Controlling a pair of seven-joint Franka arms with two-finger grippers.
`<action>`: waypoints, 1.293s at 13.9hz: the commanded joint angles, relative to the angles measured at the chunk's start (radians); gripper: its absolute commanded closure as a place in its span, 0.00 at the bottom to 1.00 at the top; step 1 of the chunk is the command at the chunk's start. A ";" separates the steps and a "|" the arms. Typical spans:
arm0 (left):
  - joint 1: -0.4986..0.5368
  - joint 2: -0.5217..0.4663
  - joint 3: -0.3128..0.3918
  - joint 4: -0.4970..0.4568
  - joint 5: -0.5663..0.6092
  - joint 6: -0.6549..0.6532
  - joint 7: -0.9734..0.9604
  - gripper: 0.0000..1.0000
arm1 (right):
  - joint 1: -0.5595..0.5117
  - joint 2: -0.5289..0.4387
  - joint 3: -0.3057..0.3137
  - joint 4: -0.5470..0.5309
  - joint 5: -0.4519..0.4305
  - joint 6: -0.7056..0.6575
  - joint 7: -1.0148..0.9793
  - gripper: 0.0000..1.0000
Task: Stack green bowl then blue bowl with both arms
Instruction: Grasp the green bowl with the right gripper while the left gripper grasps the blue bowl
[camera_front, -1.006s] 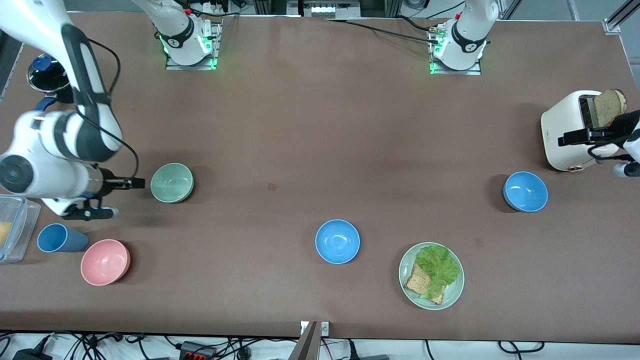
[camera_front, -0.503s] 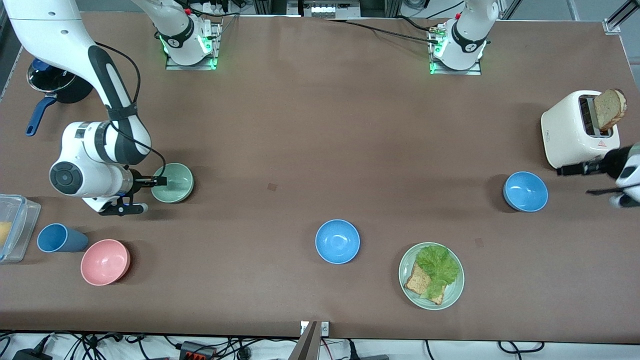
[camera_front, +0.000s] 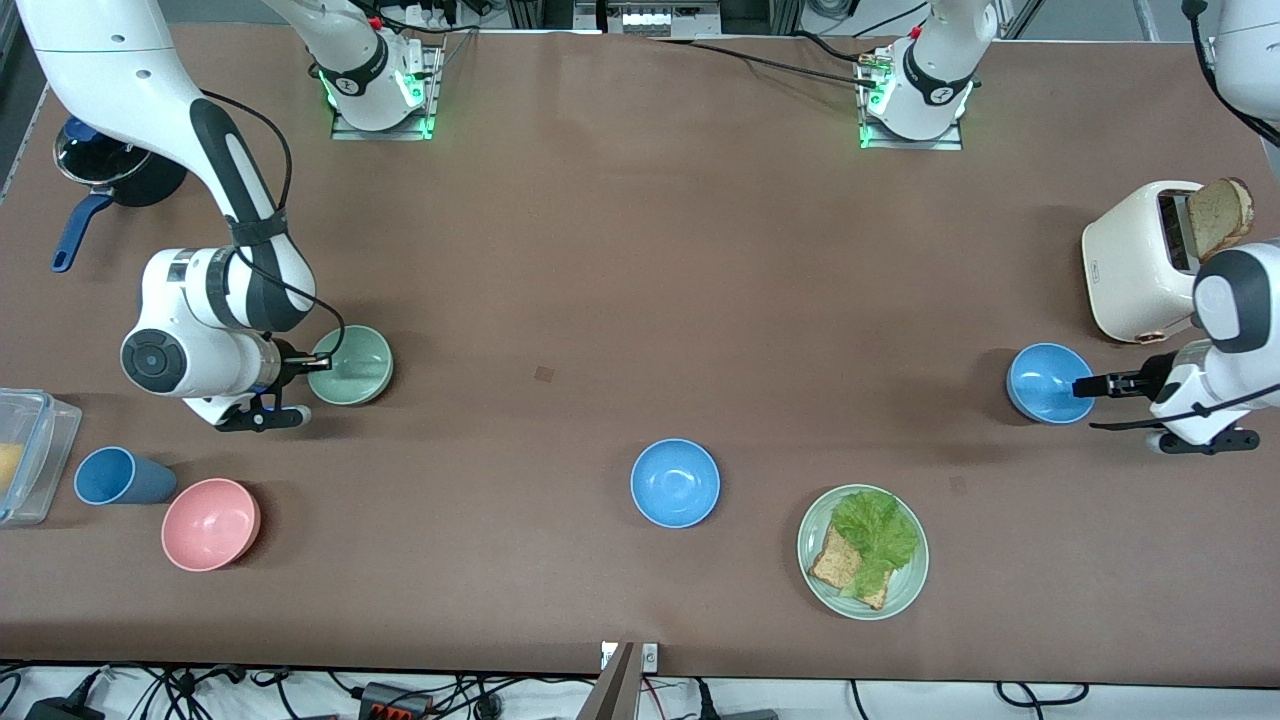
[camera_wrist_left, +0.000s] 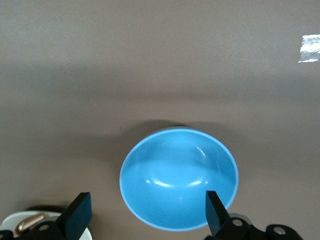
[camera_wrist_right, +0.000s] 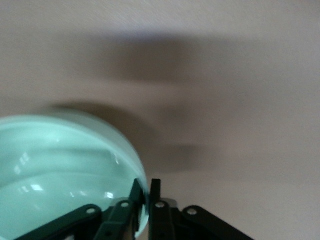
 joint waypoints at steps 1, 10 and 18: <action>0.027 -0.022 -0.001 -0.085 0.017 0.109 0.052 0.00 | 0.032 -0.012 0.059 0.057 -0.004 -0.048 0.001 1.00; 0.070 0.053 -0.002 -0.128 0.017 0.208 0.145 0.23 | 0.371 0.038 0.221 0.185 0.091 -0.101 0.401 1.00; 0.095 0.052 -0.017 -0.126 0.011 0.185 0.199 0.84 | 0.492 0.102 0.219 0.177 0.150 -0.072 0.515 1.00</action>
